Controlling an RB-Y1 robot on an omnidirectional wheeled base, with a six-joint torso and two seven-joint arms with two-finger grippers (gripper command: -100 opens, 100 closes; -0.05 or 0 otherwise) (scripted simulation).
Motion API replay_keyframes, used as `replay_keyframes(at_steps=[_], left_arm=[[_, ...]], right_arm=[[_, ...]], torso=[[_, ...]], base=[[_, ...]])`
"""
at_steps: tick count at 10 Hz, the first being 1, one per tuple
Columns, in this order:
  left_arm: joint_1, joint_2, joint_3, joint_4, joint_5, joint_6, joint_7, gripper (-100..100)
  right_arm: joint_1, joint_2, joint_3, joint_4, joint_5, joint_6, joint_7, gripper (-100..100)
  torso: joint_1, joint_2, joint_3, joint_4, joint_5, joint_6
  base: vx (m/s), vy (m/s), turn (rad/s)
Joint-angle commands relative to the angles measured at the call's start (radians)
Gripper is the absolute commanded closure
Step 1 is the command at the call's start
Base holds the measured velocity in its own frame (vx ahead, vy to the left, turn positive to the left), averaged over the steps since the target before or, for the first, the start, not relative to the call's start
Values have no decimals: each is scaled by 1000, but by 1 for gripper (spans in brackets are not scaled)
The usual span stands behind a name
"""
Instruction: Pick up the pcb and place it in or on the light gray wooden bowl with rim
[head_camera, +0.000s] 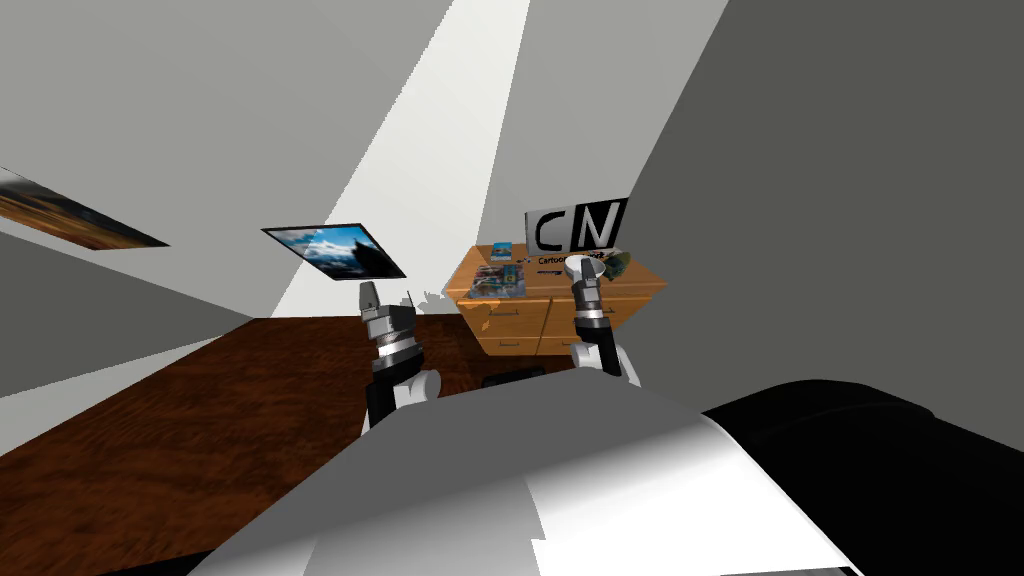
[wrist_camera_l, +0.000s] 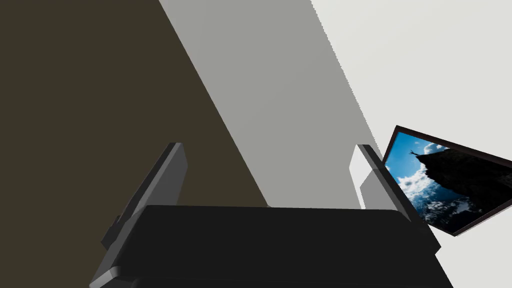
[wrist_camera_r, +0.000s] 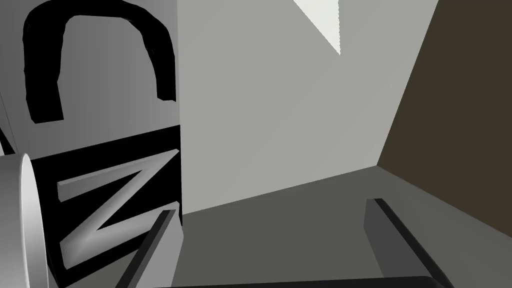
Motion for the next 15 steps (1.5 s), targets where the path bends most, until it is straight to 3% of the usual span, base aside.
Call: replay_keyframes(at_steps=[1,10,14,15], left_arm=[[0,0,0,0,0,0,0,0],[0,0,0,0,0,0,0,0],[0,0,0,0,0,0,0,0],[0,0,0,0,0,0,0,0]], right_arm=[[6,-30,-3,3,3,2,0,-100],[92,-273,-51,77,67,33,5,-100],[136,-394,-86,140,118,49,14,-100],[136,-402,-86,140,118,49,14,-100]], torso=[[0,0,0,0,0,0],[10,10,6,2,2,0],[6,5,3,1,2,0],[6,4,2,1,1,0]], base=[[-22,25,-8],[-113,100,-29],[-67,96,-6],[-41,74,-5]])
